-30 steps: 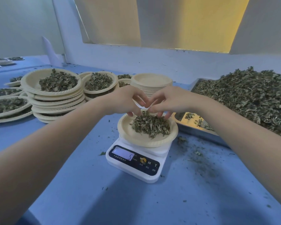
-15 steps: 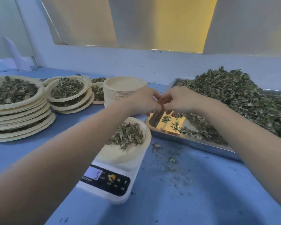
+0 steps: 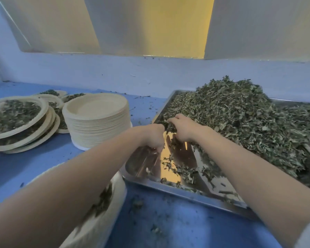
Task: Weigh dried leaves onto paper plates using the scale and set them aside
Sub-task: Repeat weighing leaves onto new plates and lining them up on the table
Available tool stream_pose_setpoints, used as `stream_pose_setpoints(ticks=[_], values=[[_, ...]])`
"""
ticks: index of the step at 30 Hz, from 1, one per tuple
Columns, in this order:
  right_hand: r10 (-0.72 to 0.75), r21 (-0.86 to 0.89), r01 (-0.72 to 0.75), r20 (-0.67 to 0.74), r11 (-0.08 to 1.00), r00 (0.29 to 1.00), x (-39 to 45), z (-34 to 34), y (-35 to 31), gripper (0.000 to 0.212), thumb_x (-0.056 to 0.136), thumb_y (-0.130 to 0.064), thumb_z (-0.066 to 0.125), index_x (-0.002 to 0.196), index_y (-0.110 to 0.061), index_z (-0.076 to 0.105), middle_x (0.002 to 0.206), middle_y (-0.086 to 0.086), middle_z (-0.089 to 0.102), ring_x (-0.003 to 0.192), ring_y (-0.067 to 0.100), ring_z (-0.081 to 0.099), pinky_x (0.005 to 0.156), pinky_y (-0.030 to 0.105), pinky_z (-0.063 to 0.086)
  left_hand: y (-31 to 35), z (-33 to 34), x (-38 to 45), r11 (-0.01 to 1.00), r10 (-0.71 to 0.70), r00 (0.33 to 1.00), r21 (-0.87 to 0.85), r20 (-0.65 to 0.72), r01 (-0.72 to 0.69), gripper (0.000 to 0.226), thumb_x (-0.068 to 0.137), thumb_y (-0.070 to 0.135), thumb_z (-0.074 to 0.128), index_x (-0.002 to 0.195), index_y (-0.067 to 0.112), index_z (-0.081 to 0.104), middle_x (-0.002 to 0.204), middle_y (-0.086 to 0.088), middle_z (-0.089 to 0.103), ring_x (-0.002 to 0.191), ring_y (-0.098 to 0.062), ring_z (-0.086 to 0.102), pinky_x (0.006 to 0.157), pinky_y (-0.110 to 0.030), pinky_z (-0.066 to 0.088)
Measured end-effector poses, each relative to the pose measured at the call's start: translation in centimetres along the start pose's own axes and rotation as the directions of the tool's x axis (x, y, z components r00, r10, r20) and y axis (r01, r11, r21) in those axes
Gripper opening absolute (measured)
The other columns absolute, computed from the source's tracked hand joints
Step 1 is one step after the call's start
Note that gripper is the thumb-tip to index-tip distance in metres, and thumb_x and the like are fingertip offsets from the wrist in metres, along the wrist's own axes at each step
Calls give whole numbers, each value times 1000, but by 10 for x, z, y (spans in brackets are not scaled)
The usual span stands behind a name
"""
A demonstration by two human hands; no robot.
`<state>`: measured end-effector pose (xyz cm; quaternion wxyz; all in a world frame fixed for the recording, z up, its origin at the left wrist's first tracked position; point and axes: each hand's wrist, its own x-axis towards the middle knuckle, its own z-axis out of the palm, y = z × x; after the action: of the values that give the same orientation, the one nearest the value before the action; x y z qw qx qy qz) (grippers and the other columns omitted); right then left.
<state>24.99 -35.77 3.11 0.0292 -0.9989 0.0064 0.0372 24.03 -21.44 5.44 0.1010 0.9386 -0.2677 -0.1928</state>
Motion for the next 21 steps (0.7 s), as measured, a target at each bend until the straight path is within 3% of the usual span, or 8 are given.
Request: stream_pose_setpoints(ticks=[4, 7, 9, 10, 13, 15, 18, 21], values=[[10, -66, -9, 28, 998, 1000, 14, 7, 7, 58, 92, -13, 46, 147, -18, 30, 145, 15, 32, 131, 38, 33, 104, 46, 38, 4, -4, 16, 1000, -11, 1000, -8, -23, 11, 56, 76, 3, 71, 120, 5, 37, 98, -15, 59, 85, -27, 55, 63, -32, 44], [-94, 122, 86, 62, 989, 994, 7, -2, 17, 52, 86, -2, 48, 133, -23, 49, 130, 8, 51, 102, 23, 56, 76, 28, 51, 6, -7, 28, 1000, -15, 998, 17, -54, 16, 68, 75, 9, 75, 127, 0, 33, 96, -9, 55, 86, -25, 56, 63, -30, 46], [-116, 229, 95, 78, 969, 990, 1, -16, 27, 56, 84, 1, 48, 133, -26, 49, 126, 2, 55, 75, 10, 56, 53, 16, 45, 7, -9, 34, 999, -8, 999, 34, -48, 9, 84, 74, 13, 78, 139, -1, 26, 121, -16, 56, 100, -29, 59, 79, -35, 52], [-100, 200, 84, 76, 976, 992, -2, -21, 30, 55, 85, -2, 48, 134, -27, 48, 126, 1, 54, 73, 9, 54, 53, 16, 45, 8, -10, 36, 999, 2, 999, 34, -36, -1, 92, 73, 14, 78, 144, 1, 20, 133, -17, 50, 107, -29, 58, 86, -36, 51], [-47, -118, 65, 147, 991, 988, -9, -22, 29, 48, 87, -13, 49, 135, -23, 49, 116, 4, 58, 87, 16, 51, 70, 23, 45, 11, -6, 40, 995, 48, 996, -87, 69, -42, 88, 82, 12, 71, 151, 13, 17, 151, -11, 30, 90, -19, 58, 64, -19, 53], [-101, -17, 108, 243, 994, 965, -15, -17, 22, 45, 88, -12, 49, 132, -18, 52, 92, -1, 59, 76, 14, 56, 58, 20, 44, 11, -8, 37, 994, 66, 992, -90, 105, -57, 68, 89, 18, 64, 147, 15, 29, 149, -5, 30, 75, -10, 54, 48, -9, 46], [-140, 259, 63, 289, 964, 947, -21, -22, 22, 57, 87, -10, 55, 141, -18, 39, 85, -9, 54, 62, 5, 57, 47, 16, 44, 4, -16, 33, 989, 62, 992, -142, 109, -46, 63, 89, 17, 63, 144, 16, 33, 124, 0, 40, 74, -6, 54, 50, -9, 47], [-15, 73, -7, 294, 997, 956, -25, -28, 27, 71, 82, -24, 65, 145, -16, 32, 87, -5, 55, 68, 10, 57, 51, 20, 44, 3, -17, 27, 996, 46, 991, -79, 128, -36, 89, 82, 14, 71, 150, 14, 15, 123, -8, 49, 69, -5, 59, 50, -12, 48]])
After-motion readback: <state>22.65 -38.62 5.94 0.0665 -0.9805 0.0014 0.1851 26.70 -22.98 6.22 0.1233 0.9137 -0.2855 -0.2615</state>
